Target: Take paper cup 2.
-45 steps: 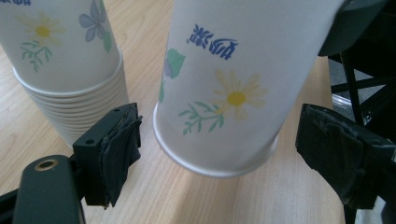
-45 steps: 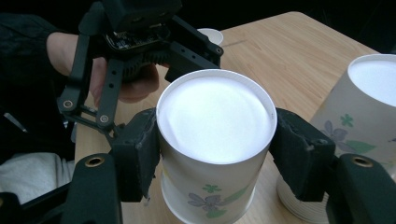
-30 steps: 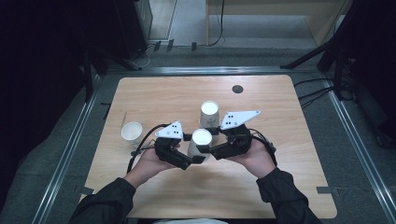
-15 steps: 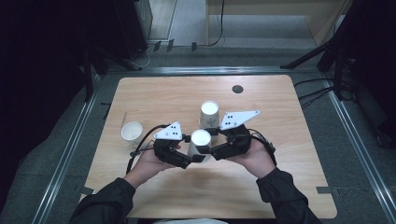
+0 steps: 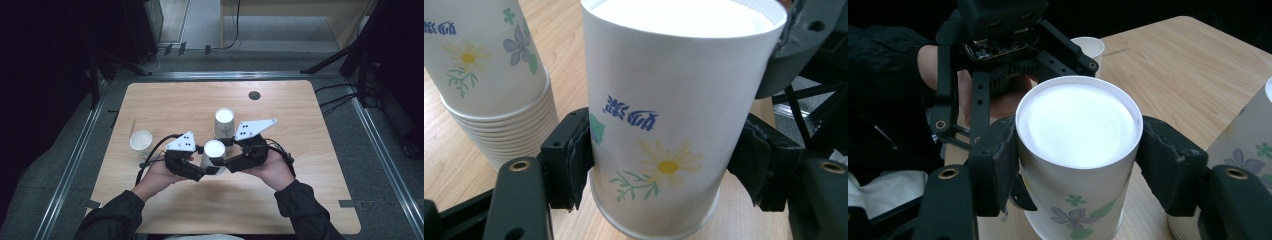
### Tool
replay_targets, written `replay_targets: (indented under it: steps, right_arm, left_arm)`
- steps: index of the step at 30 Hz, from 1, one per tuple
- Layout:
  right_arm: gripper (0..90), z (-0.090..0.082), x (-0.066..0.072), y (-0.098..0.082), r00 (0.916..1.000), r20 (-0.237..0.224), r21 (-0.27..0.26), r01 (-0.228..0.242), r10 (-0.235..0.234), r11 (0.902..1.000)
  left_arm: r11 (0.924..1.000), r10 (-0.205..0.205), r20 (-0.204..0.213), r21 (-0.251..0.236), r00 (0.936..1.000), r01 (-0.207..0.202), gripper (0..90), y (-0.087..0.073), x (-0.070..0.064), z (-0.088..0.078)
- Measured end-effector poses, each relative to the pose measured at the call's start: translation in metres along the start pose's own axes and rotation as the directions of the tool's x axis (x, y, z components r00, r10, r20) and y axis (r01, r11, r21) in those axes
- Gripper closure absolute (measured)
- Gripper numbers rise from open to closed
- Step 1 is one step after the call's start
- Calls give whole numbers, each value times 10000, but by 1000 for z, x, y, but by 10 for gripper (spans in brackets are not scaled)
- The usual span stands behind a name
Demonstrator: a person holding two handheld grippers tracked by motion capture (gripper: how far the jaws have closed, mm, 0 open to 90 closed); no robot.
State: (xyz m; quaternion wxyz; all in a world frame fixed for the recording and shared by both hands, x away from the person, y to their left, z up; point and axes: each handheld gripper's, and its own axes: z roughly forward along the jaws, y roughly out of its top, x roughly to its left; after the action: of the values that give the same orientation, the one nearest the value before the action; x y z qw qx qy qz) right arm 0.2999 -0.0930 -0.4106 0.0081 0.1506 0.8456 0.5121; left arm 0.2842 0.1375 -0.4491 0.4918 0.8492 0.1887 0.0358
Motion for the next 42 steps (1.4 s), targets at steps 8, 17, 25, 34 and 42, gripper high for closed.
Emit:
replay_targets:
  steps: [8, 17, 25, 34, 42]
  right_arm:
    - [296, -6, 0, -1, 9998, -175, -45, 130, -131, 9999]
    - [268, -13, 1, -27, 9999, 57, 586, 118, -121, 9982]
    - [282, -13, -2, -39, 9998, 206, 518, 17, -28, 9987]
    - [285, -7, -4, -38, 10000, 75, 228, 57, -59, 9997]
    - [283, -2, -5, -40, 10000, 3, 307, 22, -22, 9995]
  left_arm:
    - [9998, 140, -34, 160, 9999, -140, 311, 1, 0, -4]
    - [9914, 650, -365, 1162, 9972, -604, 311, 10, 2, -17]
    - [9693, 615, -346, 2402, 9975, -515, 310, 21, 16, -29]
    - [9200, 983, -110, 3822, 9951, -867, 309, 42, 23, -23]
    - [8758, 1585, 78, 4605, 9873, -1442, 309, 39, 21, -11]
